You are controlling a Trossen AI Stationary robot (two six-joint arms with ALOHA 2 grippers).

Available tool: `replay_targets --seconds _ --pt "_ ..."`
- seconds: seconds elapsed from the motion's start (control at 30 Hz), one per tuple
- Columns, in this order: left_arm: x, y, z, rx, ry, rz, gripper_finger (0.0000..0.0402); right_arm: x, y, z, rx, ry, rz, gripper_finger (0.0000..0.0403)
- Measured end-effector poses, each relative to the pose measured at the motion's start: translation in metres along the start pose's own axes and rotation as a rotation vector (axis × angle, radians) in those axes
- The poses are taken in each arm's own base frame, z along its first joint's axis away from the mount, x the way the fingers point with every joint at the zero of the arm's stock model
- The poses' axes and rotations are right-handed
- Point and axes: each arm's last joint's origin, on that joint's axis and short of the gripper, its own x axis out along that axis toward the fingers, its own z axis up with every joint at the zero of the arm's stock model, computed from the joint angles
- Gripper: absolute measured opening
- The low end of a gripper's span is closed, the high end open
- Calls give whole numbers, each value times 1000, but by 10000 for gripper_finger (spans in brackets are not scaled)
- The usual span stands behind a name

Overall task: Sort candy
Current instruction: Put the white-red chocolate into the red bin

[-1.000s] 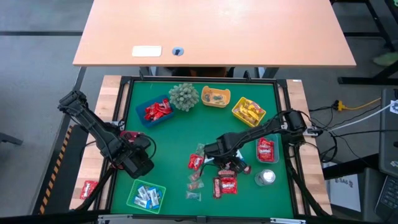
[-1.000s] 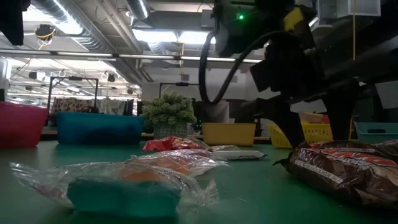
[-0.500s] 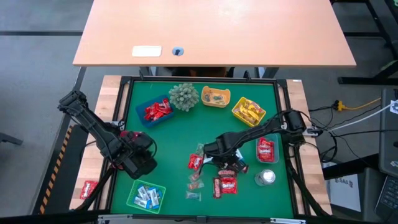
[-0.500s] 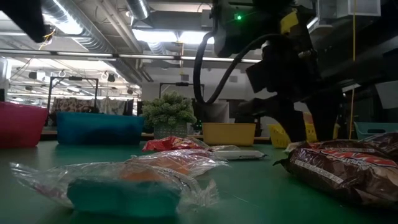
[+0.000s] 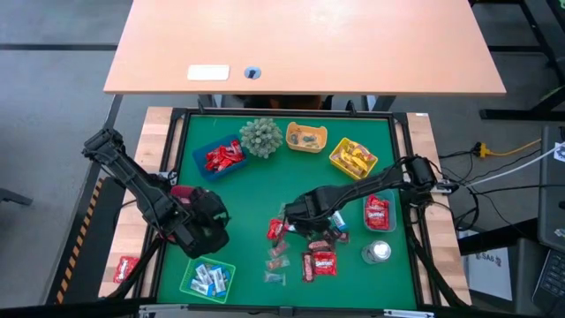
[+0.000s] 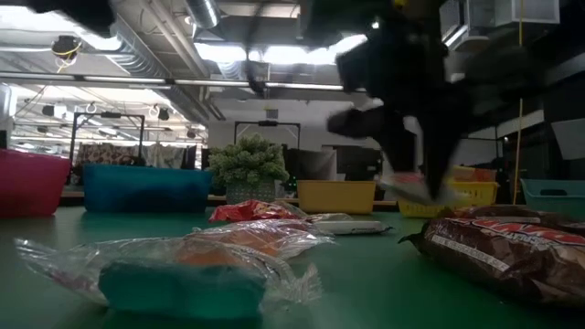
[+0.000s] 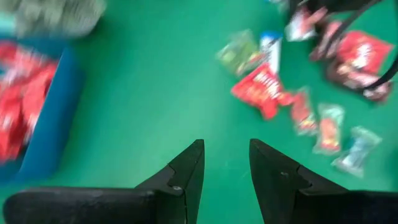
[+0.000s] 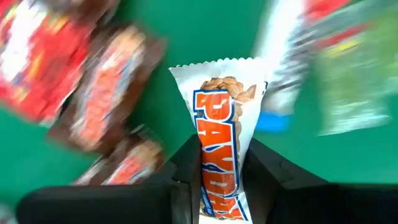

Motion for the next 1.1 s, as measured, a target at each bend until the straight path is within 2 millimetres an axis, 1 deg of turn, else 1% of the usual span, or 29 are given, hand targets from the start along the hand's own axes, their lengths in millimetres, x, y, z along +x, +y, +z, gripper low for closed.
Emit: replay_targets --seconds 0.1,0.2,0.4,0.57,0.7,0.77,0.87,1.0,1.03,1.1 --pt "-1 -8 5 52 -83 -48 114 -8 -4 5 33 -4 -81 81" --pt "-1 -13 8 48 -134 -82 114 -16 -8 12 56 -40 -163 83" --pt "-2 -16 10 21 -150 -111 114 -34 -16 25 112 -104 -340 84" --pt "-2 -16 10 22 -148 -112 114 -54 -24 40 130 -223 -472 85" --pt "-2 -17 8 67 -82 -146 114 -66 -31 55 146 -384 -563 86" --pt "-2 -18 6 112 -17 -181 114 -71 -34 62 153 -481 -598 86" --pt "-7 -15 4 124 99 -247 110 -77 -38 75 150 -640 -622 87" --pt "-17 -10 4 120 213 -333 104 -79 -49 88 119 -831 -616 87" --pt "-19 -9 4 119 227 -352 103 -77 -52 90 112 -860 -610 87" --pt "-24 -6 5 113 229 -378 101 -77 -61 96 98 -973 -621 87"
